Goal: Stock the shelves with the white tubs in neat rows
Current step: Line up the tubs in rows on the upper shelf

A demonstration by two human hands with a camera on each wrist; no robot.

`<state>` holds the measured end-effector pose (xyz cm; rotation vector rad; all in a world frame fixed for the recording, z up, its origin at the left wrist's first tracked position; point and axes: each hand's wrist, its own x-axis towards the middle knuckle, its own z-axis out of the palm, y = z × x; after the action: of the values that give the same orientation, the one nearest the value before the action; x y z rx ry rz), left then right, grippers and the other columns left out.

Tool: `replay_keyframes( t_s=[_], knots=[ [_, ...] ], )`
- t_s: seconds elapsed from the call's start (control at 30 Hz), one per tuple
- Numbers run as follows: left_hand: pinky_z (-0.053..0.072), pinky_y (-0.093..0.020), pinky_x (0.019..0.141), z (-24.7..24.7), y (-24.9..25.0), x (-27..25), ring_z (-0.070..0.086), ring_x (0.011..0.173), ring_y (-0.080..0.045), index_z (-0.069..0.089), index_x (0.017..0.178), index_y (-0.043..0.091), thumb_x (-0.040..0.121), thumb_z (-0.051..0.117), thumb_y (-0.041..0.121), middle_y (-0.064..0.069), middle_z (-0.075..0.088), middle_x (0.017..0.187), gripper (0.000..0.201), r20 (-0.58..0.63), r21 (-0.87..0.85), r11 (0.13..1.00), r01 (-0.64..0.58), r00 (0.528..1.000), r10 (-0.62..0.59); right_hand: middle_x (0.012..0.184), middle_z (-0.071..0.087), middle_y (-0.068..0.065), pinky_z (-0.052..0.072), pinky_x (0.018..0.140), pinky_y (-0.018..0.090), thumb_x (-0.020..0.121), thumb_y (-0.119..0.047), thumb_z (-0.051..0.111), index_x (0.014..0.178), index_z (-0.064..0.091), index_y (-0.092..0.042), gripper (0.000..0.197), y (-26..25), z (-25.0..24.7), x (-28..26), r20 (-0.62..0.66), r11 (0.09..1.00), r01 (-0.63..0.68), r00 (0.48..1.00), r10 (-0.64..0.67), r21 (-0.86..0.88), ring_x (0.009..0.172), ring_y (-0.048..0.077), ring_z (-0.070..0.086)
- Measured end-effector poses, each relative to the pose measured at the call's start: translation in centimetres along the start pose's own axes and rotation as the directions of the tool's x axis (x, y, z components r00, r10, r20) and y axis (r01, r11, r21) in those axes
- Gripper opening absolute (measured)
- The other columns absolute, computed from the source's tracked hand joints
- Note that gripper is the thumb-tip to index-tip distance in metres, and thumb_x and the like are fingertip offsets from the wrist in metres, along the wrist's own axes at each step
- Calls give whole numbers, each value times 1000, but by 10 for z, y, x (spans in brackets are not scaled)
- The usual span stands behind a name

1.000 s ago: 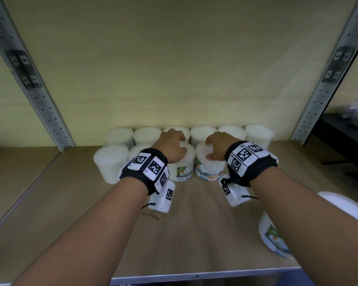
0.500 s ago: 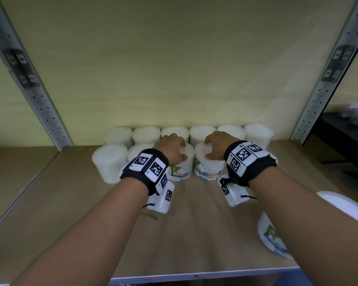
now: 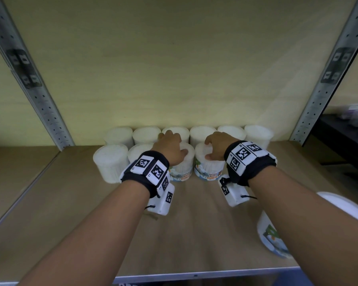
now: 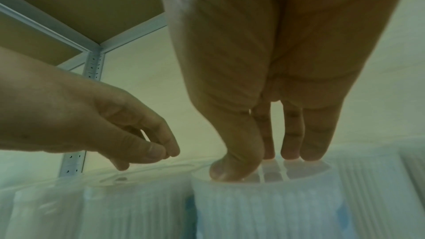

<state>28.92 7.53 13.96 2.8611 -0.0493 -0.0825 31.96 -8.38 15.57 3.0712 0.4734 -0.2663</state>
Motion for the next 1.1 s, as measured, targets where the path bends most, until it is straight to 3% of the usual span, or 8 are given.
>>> replay_keyframes(
  t_s=[0.17,0.7,1.1],
  knots=[
    [39,-43,104,9,2,-1,39,127,-30,47,132,8,89,56,45,-15,41,136,57,-9,42,999,1,1000,0,137,51,14,43,105,36,91,-31,61,134,50,-4,52,-1,1,0,-6,1000,0,1000,0,0,125,28,51],
    [37,-33,106,0,-3,-1,42,131,-23,44,137,15,90,62,25,-4,41,144,51,70,-55,997,-53,996,57,137,51,14,43,105,36,92,-31,60,135,50,-5,51,-2,0,-2,-3,1000,-6,1000,6,-16,125,29,51],
    [37,-34,108,-3,0,-14,43,132,-23,45,138,14,89,63,26,-5,42,144,54,70,-76,996,-38,997,43,141,46,14,41,107,35,94,-32,56,138,46,-5,52,-6,-1,-17,0,1000,-17,1000,17,-8,128,28,48]
  ],
)
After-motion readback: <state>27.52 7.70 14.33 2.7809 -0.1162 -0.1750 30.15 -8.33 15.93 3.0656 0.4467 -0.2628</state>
